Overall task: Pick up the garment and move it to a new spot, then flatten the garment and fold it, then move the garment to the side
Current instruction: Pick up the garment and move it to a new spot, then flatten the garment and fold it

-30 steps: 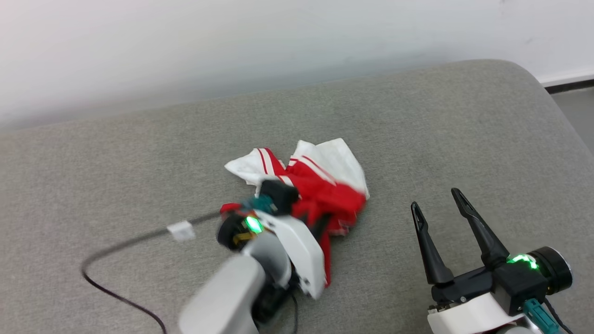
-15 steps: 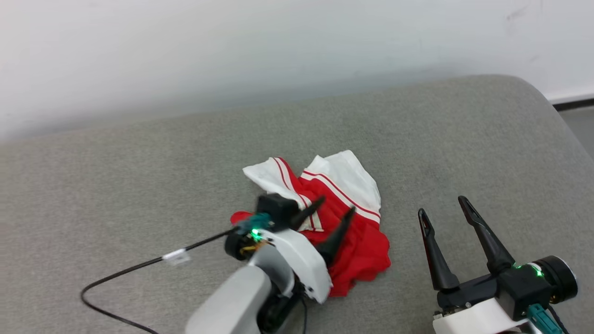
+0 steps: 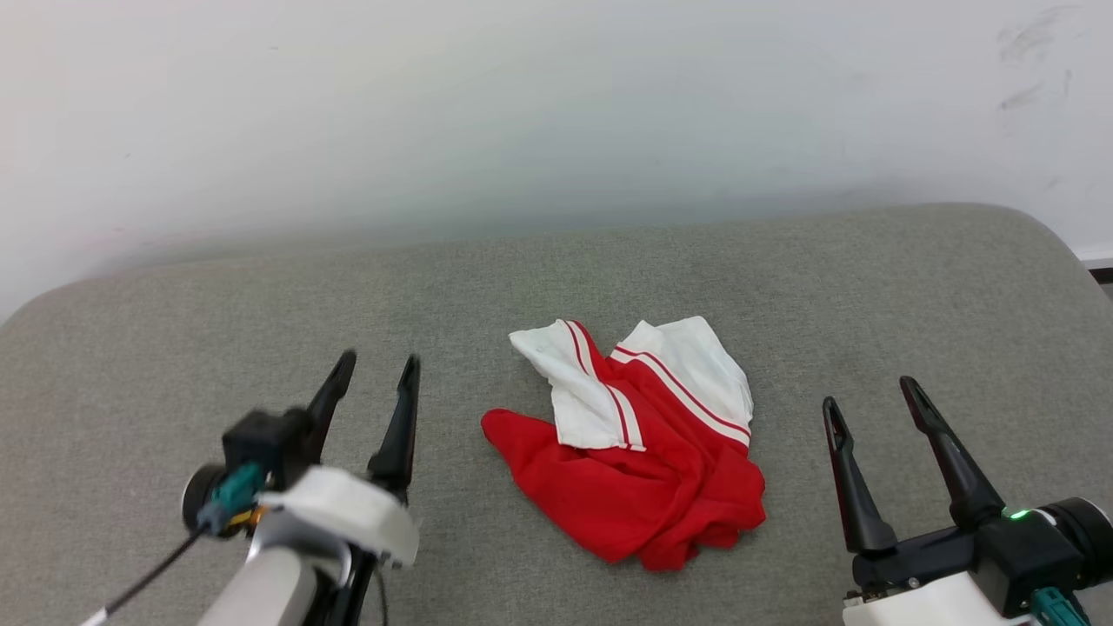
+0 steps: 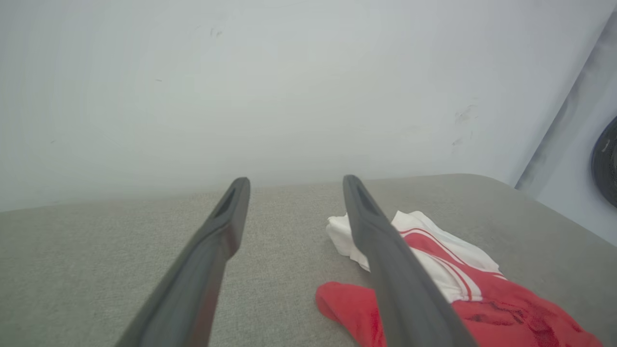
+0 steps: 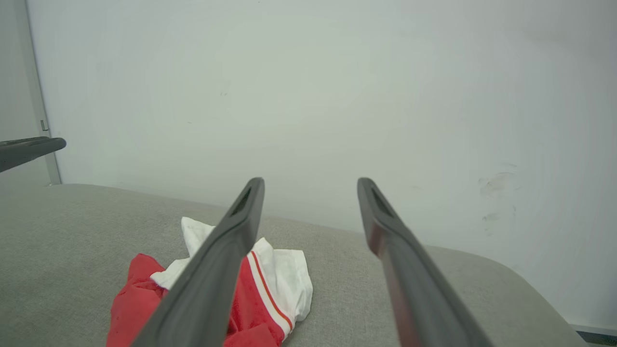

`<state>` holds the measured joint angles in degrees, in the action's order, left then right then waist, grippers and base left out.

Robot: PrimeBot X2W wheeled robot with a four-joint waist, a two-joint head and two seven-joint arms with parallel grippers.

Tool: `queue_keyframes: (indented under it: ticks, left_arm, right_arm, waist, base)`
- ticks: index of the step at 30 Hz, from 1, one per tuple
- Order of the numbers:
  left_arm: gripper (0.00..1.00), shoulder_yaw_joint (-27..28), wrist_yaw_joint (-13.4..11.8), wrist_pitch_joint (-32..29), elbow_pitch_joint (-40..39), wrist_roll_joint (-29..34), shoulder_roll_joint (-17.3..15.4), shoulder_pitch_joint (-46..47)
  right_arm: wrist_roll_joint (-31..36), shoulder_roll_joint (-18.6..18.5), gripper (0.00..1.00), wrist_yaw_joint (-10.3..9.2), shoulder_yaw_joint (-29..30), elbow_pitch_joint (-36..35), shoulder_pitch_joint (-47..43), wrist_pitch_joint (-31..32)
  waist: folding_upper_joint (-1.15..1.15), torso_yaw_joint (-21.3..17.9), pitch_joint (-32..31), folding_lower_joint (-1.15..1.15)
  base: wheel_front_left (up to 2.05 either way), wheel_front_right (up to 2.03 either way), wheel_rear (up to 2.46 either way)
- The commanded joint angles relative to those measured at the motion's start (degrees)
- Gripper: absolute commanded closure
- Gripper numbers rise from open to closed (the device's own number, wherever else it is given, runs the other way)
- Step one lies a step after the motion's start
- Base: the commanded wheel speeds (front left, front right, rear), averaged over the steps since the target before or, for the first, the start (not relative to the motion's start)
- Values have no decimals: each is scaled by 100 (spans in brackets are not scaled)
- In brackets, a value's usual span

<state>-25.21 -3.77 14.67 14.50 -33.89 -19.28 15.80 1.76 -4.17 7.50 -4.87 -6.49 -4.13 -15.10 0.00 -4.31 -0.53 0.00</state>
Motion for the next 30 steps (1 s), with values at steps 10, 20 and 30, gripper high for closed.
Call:
queue_keyframes:
  ticks: [10,20,30]
  left_arm:
    - [0,783,-74,52,-1126,610,354,-1407]
    - [0,1454,595,54,-1422,1364,1011,-2026]
    - [0,1456,1037,23,-1095,1532,1008,-1633]
  right_arm:
    - [-136,49,0,-2,110,-26,-137,-11]
    - [-138,107,0,-2,174,212,-99,-11]
    - [-78,96,0,-2,64,224,63,-11]
  waist:
    - [0,34,46,0]
    - [0,86,35,0]
    - [0,42,215,0]
  base:
    - [0,0,0]
    - [0,0,0]
    - [0,0,0]
